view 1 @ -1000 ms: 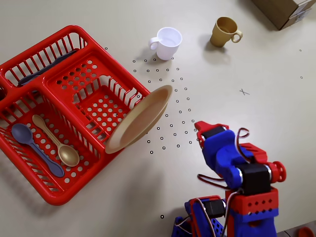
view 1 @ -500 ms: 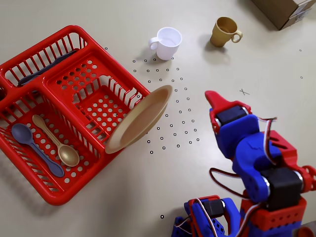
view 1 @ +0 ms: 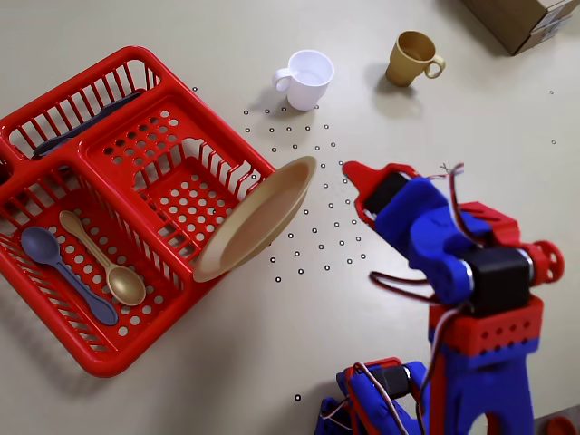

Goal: Grasp the plate, place it on the cross drawn on the table.

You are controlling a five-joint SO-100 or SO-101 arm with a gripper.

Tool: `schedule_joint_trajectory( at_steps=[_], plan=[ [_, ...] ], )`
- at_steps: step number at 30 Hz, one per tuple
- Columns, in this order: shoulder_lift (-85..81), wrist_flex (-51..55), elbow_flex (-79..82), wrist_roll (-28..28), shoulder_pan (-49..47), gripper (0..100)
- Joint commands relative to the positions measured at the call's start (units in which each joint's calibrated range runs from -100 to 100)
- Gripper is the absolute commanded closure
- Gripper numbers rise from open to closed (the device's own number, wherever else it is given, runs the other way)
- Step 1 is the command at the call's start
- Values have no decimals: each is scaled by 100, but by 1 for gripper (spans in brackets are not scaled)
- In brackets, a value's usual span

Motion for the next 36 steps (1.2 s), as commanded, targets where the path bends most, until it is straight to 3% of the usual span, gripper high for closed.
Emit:
schedule_joint_trajectory(
  at_steps=[1,15,27,36],
  plan=[
    [36,0,-505,132,-12,77],
    [999,-145,-1330,220,-694,72],
    [2115,370,-1783,-571,-880,74],
    [3104,926,-2272,-518,-1038,76]
  ],
)
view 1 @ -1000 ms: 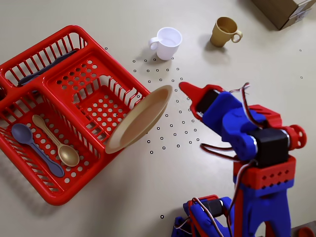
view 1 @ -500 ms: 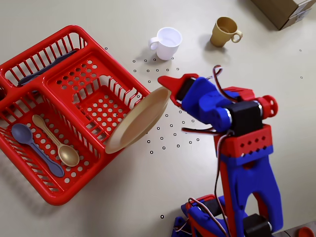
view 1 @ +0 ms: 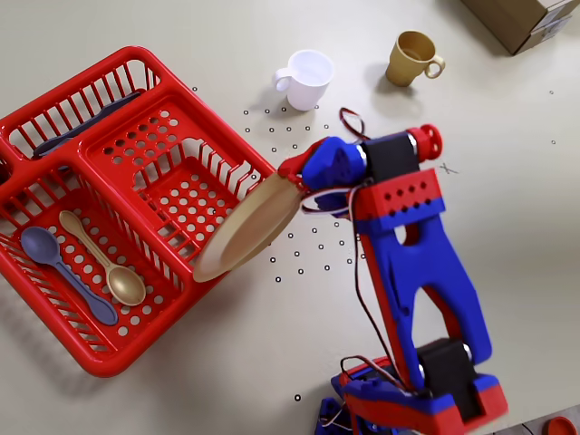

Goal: Grasp the plate, place it on the cross drawn on the table.

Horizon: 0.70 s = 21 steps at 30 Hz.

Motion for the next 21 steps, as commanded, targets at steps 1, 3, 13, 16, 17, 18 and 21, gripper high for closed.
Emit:
schedule_joint_trajectory(
  at_steps=[1,3,13,16,17,18,21],
  plan=[
    [43,44,-573,-24,-173,76],
    [246,76,-827,-59,-223,79],
    [1202,84,-1878,-142,-295,94],
    [1244,68,-1933,-166,-295,99],
    [1244,68,-1933,-171,-295,100],
    [1235,76,-1915,-176,-288,100],
    [1151,84,-1806,-142,-288,100]
  ],
)
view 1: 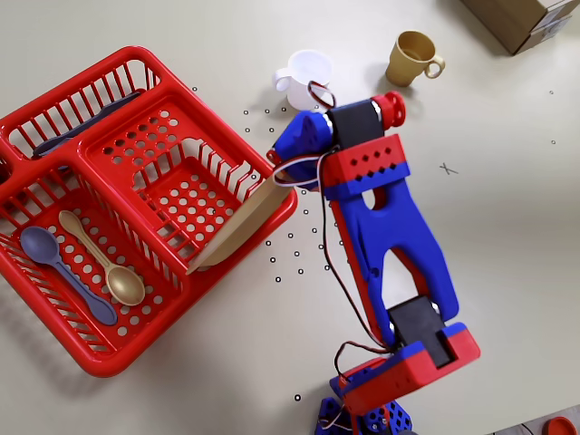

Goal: Grasp the plate, place it on the cross drawn on the table.

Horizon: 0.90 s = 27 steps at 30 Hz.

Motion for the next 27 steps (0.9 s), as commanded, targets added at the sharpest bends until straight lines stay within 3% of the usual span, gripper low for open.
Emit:
schedule_joint_trajectory(
  at_steps=[1,27],
  plan=[
    [-182,44,-106,-29,-31,100],
    [-1433,342,-1085,-322,34,100]
  ],
)
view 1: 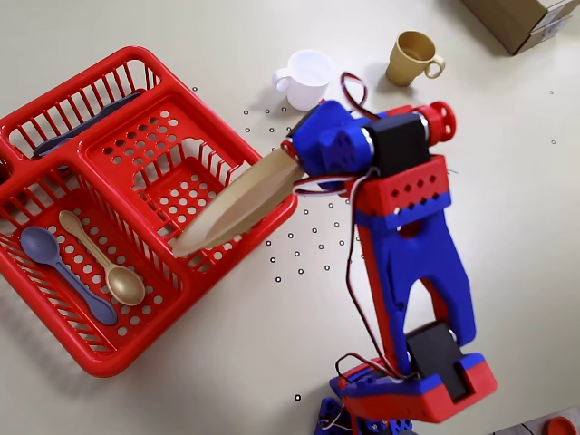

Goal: Grasp the plate, place it on the cross drawn on the table.

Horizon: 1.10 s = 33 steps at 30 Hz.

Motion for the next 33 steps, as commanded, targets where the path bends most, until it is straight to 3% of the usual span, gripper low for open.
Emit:
schedule_joint_trajectory(
  at_steps=[1,18,33],
  plan=[
    [-560,30,-570,-78,122,100],
    [-1051,-325,-470,0,1852,100],
    [82,-920,-933,161,3575,100]
  ],
)
